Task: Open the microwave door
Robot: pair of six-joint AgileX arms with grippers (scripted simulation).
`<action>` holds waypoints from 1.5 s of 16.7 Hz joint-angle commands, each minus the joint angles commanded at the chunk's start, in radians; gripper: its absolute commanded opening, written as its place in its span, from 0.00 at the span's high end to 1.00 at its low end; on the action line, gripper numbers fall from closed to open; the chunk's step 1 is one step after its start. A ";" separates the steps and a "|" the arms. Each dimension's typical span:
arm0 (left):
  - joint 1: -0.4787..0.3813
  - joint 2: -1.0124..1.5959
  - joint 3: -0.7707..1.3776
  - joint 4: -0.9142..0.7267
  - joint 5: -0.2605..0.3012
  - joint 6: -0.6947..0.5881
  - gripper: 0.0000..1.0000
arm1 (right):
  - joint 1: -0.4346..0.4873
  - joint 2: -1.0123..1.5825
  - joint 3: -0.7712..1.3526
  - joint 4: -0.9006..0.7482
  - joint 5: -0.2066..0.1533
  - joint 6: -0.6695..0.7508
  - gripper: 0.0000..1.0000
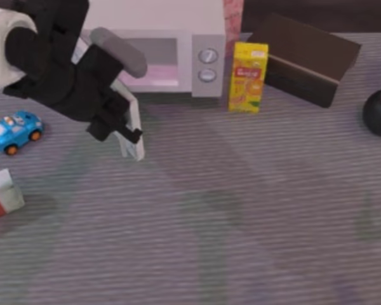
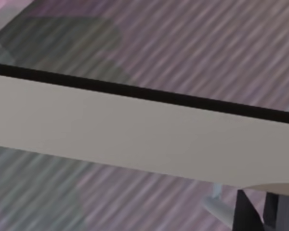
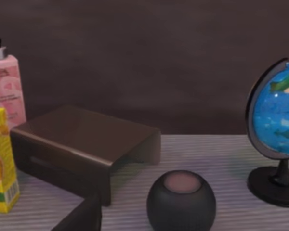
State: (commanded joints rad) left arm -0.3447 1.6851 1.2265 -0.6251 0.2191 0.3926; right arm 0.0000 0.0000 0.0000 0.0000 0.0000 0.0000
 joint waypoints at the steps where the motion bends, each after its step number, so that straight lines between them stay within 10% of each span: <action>1: 0.000 0.000 0.000 0.000 0.000 0.000 1.00 | 0.000 0.000 0.000 0.000 0.000 0.000 0.00; 25: 0.070 -0.018 -0.017 -0.050 0.081 0.172 1.00 | 0.000 0.000 0.000 0.000 0.000 0.000 0.00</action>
State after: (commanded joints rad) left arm -0.2744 1.6671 1.2092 -0.6754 0.3004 0.5642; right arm 0.0000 0.0000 0.0000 0.0000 0.0000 0.0000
